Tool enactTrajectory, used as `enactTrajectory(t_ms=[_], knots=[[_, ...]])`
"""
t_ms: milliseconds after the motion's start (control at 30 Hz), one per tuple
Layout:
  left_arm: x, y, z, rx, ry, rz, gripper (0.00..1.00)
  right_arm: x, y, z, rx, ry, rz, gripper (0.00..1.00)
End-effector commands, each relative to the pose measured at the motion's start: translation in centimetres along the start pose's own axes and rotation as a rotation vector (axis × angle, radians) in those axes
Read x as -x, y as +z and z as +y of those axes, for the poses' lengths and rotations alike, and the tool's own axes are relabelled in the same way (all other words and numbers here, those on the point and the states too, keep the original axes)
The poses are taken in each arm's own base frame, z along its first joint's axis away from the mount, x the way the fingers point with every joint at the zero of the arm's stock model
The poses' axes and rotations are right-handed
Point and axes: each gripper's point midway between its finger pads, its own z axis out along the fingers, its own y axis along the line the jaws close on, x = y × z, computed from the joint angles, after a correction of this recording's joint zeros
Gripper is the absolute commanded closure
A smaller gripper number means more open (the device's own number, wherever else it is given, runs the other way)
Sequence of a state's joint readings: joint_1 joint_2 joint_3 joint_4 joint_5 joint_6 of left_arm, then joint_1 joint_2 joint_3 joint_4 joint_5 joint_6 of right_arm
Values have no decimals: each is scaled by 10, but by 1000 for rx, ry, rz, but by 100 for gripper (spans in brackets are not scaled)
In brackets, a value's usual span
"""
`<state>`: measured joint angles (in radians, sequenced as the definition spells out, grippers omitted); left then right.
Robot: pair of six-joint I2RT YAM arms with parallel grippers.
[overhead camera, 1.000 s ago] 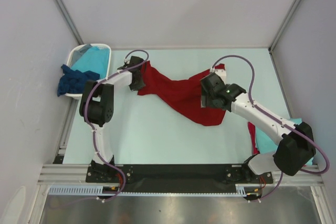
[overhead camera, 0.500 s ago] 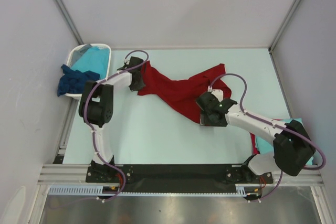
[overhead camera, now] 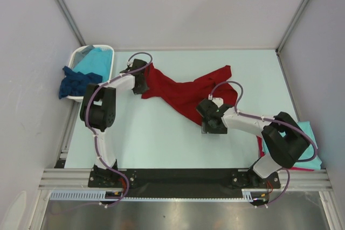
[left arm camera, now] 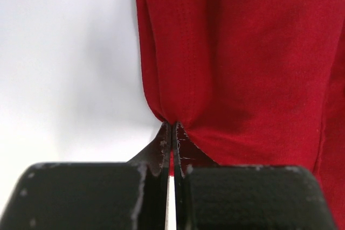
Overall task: Fold and stack the t-shirts
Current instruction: Flatten out the tshirt
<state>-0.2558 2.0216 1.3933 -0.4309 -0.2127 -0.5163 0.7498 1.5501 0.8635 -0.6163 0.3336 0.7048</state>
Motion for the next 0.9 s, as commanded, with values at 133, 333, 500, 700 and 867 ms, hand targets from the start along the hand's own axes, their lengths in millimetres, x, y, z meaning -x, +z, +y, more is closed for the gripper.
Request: enactTrajectory(t_ms=[133,333,500,700,867], knots=[[-1,-20,0,-14,-9,-2,100,28,4,6,-5,16,-69,33],[-1,-22,2,-14,-10,-8,100,42,0,-1,-20,27,-102,34],[-1,-23,2,-11,-5,-12,100,46,6,-6,-27,33,-100,34],[-1,-23,3,-8,-5,-13,100,50,18,-8,-43,30,-89,37],[-1,-23,4,-3,-3,-14,100,53,22,-3,-32,23,-83,67]])
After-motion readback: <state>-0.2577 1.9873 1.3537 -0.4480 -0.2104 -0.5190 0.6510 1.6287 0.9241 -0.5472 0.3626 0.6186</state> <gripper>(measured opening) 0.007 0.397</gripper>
